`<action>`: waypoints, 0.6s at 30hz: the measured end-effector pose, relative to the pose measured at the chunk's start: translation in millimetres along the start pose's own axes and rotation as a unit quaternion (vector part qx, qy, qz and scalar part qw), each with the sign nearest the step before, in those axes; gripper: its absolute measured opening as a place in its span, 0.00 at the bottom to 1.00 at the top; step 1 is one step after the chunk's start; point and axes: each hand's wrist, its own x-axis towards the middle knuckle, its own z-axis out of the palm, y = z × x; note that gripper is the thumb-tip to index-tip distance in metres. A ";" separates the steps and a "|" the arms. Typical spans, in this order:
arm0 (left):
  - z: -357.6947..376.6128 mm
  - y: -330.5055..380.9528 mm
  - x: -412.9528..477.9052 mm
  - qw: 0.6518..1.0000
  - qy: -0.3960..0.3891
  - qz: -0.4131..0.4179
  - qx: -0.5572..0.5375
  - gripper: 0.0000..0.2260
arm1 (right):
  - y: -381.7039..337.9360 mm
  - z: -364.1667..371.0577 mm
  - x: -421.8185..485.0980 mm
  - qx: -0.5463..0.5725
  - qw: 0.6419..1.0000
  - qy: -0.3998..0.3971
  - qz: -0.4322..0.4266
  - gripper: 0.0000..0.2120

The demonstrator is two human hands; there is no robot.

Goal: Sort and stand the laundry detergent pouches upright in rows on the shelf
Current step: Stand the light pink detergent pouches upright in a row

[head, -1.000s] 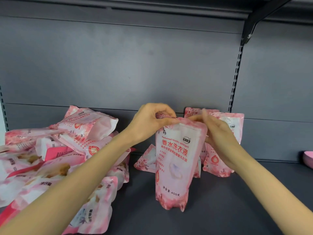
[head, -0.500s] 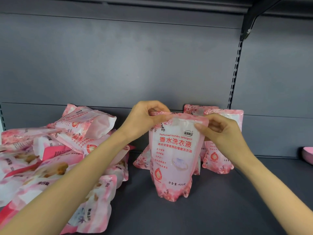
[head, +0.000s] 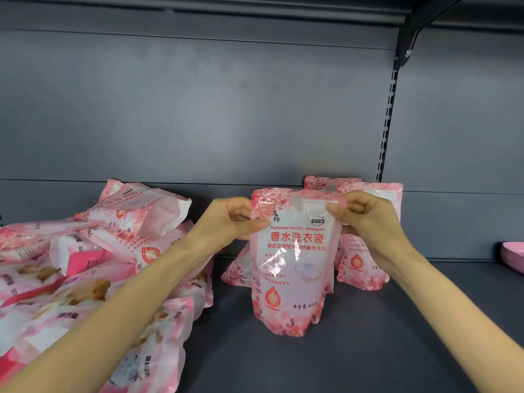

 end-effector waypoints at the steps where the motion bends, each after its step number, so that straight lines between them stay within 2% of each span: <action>1: 2.0 -3.2 -1.8 1.000 0.001 -0.010 -0.010 0.02 | 0.2 -1.0 0.0 0.005 1.000 0.003 0.004 0.05; 9: 14.6 -10.3 -2.3 0.999 0.049 -0.008 -0.018 0.02 | 15.9 -12.6 -15.0 0.029 0.996 0.000 0.082 0.04; 13: 10.4 -7.7 -0.7 0.999 0.017 -0.041 -0.022 0.05 | 16.3 -16.5 -16.0 0.012 0.997 0.044 0.060 0.09; 18: 23.3 -4.0 5.0 0.998 -0.007 -0.047 -0.028 0.06 | 18.4 -26.8 -16.7 0.036 0.995 0.070 0.056 0.09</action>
